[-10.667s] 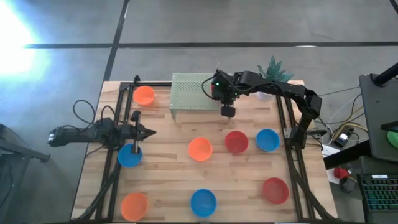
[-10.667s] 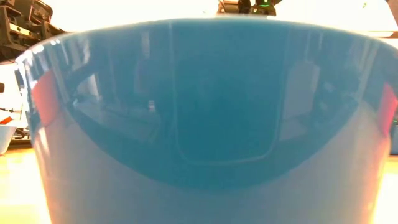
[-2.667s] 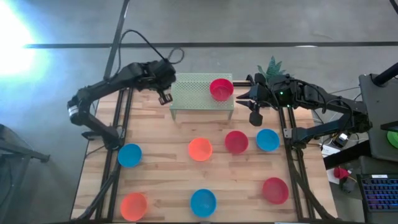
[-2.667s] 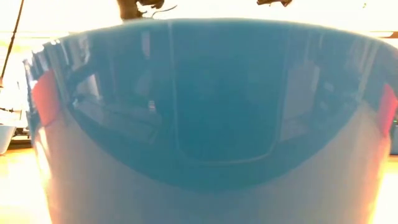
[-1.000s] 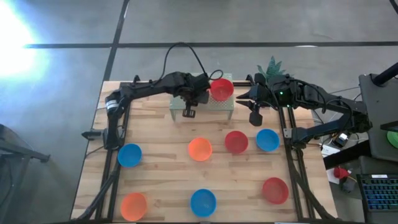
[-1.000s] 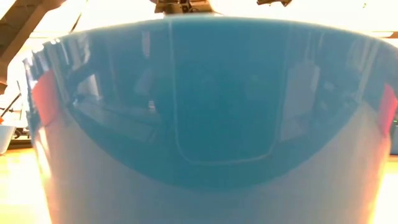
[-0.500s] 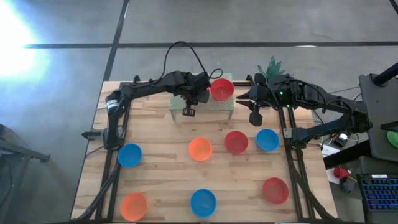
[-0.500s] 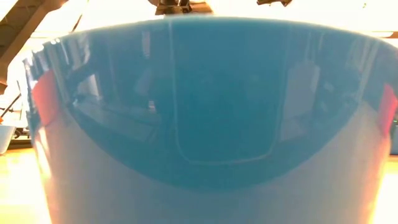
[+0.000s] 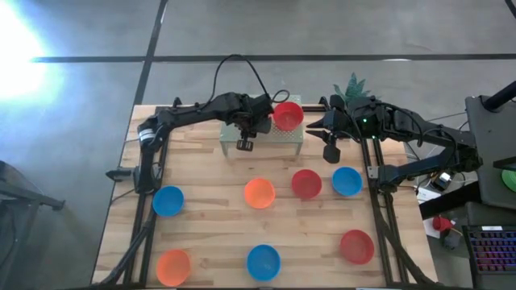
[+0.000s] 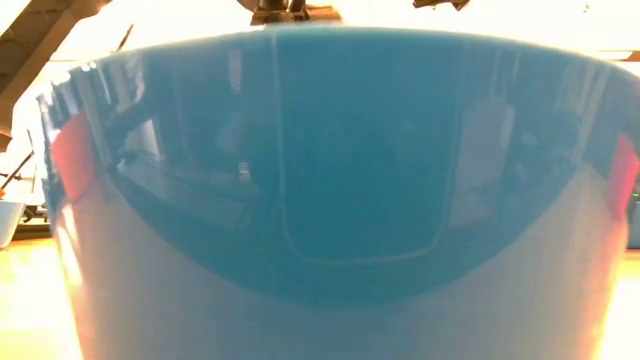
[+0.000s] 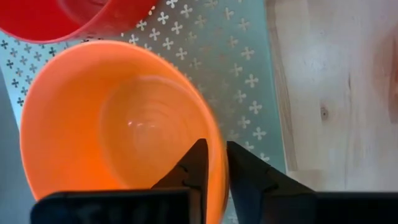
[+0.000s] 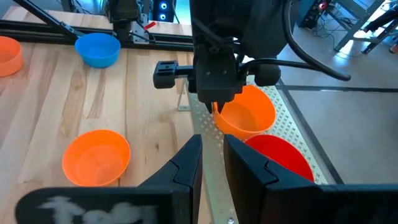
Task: Pick & Place Mini bowls
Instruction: Put the top orange bowl on the shelf, then put the left blue bowl on the shelf
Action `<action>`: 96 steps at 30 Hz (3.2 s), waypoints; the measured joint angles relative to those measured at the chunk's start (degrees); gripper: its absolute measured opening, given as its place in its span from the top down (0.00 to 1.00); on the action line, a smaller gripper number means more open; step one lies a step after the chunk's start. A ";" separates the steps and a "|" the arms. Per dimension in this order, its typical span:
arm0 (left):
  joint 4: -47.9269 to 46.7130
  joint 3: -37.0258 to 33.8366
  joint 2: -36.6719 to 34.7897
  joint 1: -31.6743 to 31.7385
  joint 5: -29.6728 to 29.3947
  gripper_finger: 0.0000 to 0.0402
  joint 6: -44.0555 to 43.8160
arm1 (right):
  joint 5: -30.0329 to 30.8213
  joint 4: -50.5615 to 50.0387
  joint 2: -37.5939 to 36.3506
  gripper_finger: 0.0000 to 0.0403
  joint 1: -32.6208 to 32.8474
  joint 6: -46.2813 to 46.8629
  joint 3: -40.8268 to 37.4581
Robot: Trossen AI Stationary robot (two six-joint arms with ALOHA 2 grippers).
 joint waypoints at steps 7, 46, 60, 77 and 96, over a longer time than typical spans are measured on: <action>0.04 0.55 -0.02 -0.06 -7.69 0.87 -0.11 | -0.01 0.00 0.00 0.84 0.00 0.01 0.00; -2.82 -5.55 -6.56 8.31 -8.39 0.87 -8.33 | -0.05 -0.02 0.00 0.84 0.02 0.02 0.00; 3.52 -8.33 -6.56 8.22 -5.50 0.87 -6.17 | -0.05 -0.02 0.00 0.84 0.01 -0.20 0.00; -0.21 -8.20 -9.98 7.23 -5.91 0.87 -9.81 | -0.05 -0.42 0.00 0.84 0.01 0.45 0.00; -0.89 -24.10 -36.48 -12.99 -11.58 0.87 -25.56 | -0.03 -18.25 0.30 0.84 0.04 25.87 -0.17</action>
